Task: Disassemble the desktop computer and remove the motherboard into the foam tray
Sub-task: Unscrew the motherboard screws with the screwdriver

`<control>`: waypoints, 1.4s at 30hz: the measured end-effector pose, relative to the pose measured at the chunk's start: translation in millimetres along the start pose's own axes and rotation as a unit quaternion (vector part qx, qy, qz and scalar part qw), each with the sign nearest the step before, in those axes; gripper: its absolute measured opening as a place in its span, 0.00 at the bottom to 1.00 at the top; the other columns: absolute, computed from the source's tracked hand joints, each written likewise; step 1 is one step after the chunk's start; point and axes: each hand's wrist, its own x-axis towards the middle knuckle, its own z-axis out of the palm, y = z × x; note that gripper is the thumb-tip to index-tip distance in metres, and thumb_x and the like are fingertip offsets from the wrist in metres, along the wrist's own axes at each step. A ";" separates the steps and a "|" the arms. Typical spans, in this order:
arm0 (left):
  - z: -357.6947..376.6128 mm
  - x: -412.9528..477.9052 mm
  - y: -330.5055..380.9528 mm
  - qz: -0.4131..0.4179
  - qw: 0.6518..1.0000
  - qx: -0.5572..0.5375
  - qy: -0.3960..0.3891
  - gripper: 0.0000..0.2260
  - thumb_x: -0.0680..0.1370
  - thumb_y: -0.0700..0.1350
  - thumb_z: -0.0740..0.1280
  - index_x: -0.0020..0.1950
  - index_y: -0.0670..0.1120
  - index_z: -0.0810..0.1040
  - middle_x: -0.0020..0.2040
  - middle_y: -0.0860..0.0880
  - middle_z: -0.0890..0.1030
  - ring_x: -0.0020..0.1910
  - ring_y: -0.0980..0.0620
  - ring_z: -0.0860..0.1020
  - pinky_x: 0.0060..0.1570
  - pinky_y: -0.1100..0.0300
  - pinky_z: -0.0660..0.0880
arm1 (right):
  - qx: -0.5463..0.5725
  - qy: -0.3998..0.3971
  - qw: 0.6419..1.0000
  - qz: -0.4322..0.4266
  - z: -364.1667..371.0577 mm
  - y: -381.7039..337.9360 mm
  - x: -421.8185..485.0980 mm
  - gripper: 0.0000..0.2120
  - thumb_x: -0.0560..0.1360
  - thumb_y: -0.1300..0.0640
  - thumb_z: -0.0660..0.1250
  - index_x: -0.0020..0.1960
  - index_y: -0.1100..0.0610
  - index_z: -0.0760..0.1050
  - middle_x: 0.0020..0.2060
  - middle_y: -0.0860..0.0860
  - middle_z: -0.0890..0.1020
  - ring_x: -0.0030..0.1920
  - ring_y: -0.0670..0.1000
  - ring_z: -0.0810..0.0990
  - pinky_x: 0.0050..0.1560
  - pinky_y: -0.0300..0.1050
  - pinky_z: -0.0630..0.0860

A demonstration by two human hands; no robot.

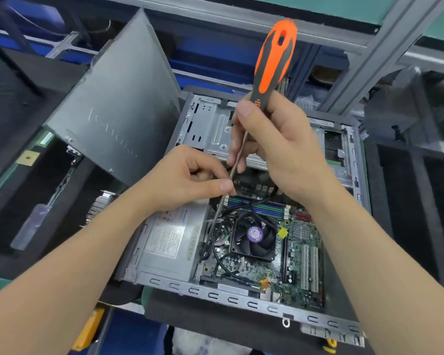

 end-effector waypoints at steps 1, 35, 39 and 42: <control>0.1 0.3 0.7 0.002 1.000 0.002 -0.008 0.05 0.77 0.53 0.74 0.40 0.60 0.86 0.25 0.52 0.57 0.26 0.48 0.56 0.33 0.59 0.63 | -0.005 -0.013 1.000 0.009 1.9 2.0 -1.2 0.08 0.85 0.56 0.61 0.51 0.61 0.70 0.33 0.55 0.79 0.31 0.64 0.80 0.29 0.49 0.76; -8.1 2.9 -9.2 -0.071 0.987 -0.040 -0.137 0.13 0.68 0.39 0.80 0.41 0.32 0.80 0.38 0.53 0.85 0.38 0.60 0.82 0.44 0.70 0.76 | -0.060 -0.105 0.993 0.019 15.6 22.3 -30.0 0.09 0.83 0.53 0.63 0.54 0.60 0.73 0.36 0.57 0.81 0.33 0.61 0.81 0.35 0.63 0.79; -9.3 3.3 -9.7 -0.079 0.986 -0.027 -0.144 0.11 0.68 0.36 0.80 0.41 0.32 0.80 0.37 0.52 0.85 0.38 0.60 0.82 0.43 0.71 0.76 | -0.070 -0.107 0.992 0.016 16.0 21.5 -31.0 0.10 0.83 0.53 0.63 0.54 0.61 0.73 0.36 0.56 0.82 0.33 0.60 0.82 0.37 0.62 0.79; -10.0 4.7 -9.1 -0.081 0.985 -0.003 -0.155 0.10 0.69 0.35 0.81 0.39 0.32 0.81 0.38 0.51 0.85 0.37 0.59 0.82 0.43 0.70 0.76 | -0.080 -0.111 0.991 0.011 16.2 20.1 -32.5 0.10 0.83 0.54 0.63 0.54 0.61 0.73 0.36 0.56 0.82 0.33 0.58 0.82 0.37 0.58 0.80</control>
